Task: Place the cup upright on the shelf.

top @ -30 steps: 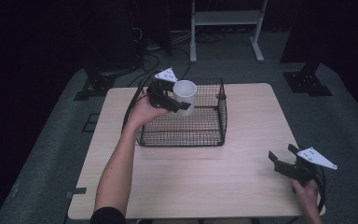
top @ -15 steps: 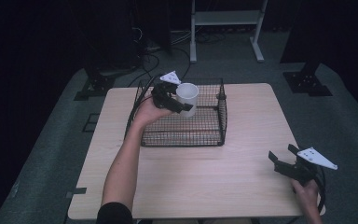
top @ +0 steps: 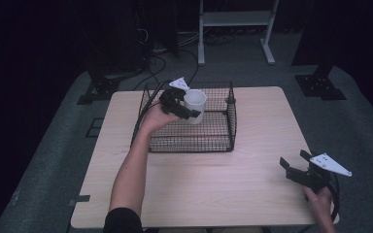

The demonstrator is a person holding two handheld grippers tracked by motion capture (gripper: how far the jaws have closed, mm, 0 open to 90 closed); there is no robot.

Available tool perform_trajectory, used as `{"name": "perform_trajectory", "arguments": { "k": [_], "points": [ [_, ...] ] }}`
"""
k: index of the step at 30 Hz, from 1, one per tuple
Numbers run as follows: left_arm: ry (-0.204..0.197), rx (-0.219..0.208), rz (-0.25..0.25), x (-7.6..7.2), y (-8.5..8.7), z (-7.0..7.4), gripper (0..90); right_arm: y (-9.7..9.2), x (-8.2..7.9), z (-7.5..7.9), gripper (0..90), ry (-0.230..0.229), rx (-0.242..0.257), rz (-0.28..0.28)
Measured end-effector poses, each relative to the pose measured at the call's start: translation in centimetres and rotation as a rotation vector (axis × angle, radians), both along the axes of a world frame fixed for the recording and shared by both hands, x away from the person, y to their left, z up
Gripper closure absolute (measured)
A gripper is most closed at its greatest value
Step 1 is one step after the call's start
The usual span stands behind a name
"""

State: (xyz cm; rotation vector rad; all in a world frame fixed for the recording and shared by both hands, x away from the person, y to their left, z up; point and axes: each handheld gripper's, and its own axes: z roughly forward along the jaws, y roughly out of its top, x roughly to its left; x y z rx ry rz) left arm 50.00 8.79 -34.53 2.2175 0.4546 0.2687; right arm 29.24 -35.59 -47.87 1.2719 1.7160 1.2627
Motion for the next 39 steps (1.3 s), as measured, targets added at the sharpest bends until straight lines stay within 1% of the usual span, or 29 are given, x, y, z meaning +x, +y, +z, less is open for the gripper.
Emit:
{"name": "perform_trajectory", "arguments": {
  "k": [4, 8, 10, 13, 14, 16, 22, 24, 25, 27, 29, 32, 34, 37, 39],
  "points": [
    [0.004, 0.014, -0.003, 0.2, -0.3, -0.4, 21.4, 0.0, 0.0, 0.0, 13.0, -0.001, 0.001, 0.000],
    [0.013, 0.018, 0.000, 0.5, -0.6, -1.0, 21.4, 0.0, 0.0, 0.0, 13.0, -0.001, 0.002, 0.000],
    [0.010, 0.029, 0.000, 0.6, -0.7, -1.2, 21.4, 0.0, 0.0, 0.0, 13.0, 0.000, 0.003, 0.001],
    [0.002, 0.018, 0.009, 0.6, -0.7, -1.7, 21.4, 0.0, 0.0, 0.0, 13.0, -0.001, 0.003, 0.002],
    [0.009, 0.018, 0.011, 0.6, -0.6, -1.9, 21.4, 0.0, 0.0, 0.0, 13.0, 0.000, 0.003, 0.002],
    [0.011, 0.029, 0.015, 0.7, -0.6, -2.2, 21.4, 0.0, 0.0, 0.0, 13.0, 0.000, 0.002, 0.002],
    [0.022, 0.045, 0.014, 0.7, -0.7, -2.9, 21.4, 0.0, 0.0, 0.0, 13.0, 0.000, 0.004, 0.001],
    [0.039, 0.045, 0.008, 0.8, -0.8, -3.2, 21.4, 0.0, 0.0, 0.0, 13.0, 0.000, 0.003, 0.001],
    [0.040, 0.052, 0.004, 0.9, -0.8, -3.4, 21.4, 0.0, 0.0, 0.0, 13.0, 0.001, 0.003, 0.001],
    [0.052, 0.048, 0.001, 1.0, -0.9, -3.6, 21.3, 0.0, 0.0, 0.0, 13.0, 0.001, 0.003, 0.001],
    [0.055, 0.047, -0.003, 1.1, -1.0, -3.8, 21.3, 0.0, 0.0, 0.0, 13.0, 0.001, 0.003, 0.001],
    [0.056, 0.069, -0.005, 1.2, -1.3, -4.2, 21.4, 0.0, 0.0, 0.0, 13.0, 0.000, 0.004, 0.001],
    [0.064, 0.073, -0.004, 1.4, -1.4, -4.6, 21.3, -0.1, 0.0, 0.0, 13.0, 0.002, 0.006, 0.000],
    [0.045, 0.102, -0.010, 1.5, -1.6, -4.9, 21.3, 0.0, 0.0, 0.0, 13.0, 0.001, 0.004, 0.002],
    [0.056, 0.096, -0.013, 1.6, -1.7, -5.1, 21.3, 0.0, 0.0, 0.0, 13.0, 0.001, 0.004, 0.002]
  ]
}}
